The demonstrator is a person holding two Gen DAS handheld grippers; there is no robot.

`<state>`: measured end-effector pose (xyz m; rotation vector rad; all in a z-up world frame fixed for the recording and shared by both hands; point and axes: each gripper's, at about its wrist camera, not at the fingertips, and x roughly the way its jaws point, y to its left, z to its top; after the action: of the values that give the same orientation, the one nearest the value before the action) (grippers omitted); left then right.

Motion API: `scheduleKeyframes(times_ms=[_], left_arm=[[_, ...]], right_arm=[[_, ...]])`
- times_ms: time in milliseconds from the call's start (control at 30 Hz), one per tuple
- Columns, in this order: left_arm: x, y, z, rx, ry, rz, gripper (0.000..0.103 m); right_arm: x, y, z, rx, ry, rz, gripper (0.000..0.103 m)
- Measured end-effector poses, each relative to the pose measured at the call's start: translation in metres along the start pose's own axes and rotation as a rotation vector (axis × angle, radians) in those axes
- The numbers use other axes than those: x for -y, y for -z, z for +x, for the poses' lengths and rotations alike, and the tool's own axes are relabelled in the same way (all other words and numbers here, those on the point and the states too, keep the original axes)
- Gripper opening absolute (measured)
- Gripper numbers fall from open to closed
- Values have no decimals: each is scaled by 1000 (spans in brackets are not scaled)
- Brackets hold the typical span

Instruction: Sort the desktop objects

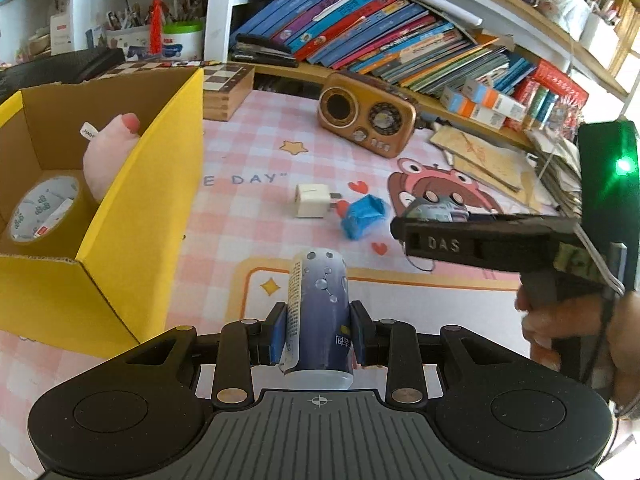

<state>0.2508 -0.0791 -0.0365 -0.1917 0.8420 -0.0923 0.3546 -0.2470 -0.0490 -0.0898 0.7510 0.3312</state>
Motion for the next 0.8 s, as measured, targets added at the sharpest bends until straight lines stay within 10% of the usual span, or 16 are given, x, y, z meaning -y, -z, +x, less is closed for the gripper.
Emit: scheduleKeyframes(times_ms=[800], left_arm=[[-28, 45, -74, 57, 111, -17, 31]], right_arm=[[-57, 61, -116, 12, -18, 40, 61]])
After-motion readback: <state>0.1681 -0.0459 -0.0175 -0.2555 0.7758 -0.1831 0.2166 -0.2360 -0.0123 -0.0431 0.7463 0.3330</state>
